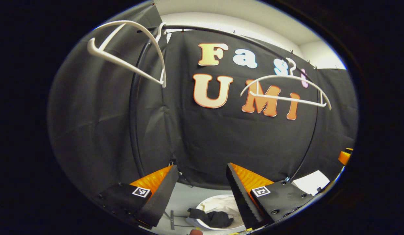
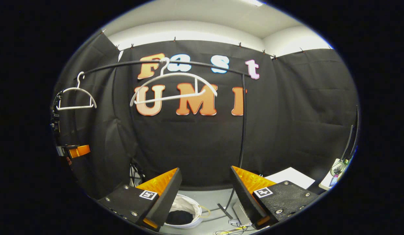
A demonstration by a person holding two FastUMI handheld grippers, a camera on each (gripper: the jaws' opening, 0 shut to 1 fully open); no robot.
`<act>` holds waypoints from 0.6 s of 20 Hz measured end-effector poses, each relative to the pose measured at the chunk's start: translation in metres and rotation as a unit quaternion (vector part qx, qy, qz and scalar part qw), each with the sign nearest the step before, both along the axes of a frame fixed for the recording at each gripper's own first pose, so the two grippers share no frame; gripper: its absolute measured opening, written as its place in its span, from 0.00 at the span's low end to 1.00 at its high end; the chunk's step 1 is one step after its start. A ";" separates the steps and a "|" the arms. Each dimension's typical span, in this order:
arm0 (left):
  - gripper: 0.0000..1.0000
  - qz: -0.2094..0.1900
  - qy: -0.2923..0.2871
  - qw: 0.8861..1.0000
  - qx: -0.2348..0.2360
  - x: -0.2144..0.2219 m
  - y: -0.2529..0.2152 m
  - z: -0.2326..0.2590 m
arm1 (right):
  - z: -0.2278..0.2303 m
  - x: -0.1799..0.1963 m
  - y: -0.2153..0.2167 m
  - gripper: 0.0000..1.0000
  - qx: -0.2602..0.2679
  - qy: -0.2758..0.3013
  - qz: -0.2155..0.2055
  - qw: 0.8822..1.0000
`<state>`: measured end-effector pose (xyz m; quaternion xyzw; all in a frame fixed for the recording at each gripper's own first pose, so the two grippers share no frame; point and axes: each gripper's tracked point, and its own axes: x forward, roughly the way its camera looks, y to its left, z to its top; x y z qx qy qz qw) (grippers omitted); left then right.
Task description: Grasp the clothes on the hanger with both hands and then place them into the laundry hamper below.
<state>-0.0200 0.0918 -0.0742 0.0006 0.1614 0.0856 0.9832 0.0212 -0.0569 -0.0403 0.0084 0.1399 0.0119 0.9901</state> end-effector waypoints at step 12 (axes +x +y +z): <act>0.94 -0.021 -0.126 0.990 0.067 0.010 -0.026 0.117 | 0.097 0.002 -0.003 0.92 0.018 -0.121 0.003 0.992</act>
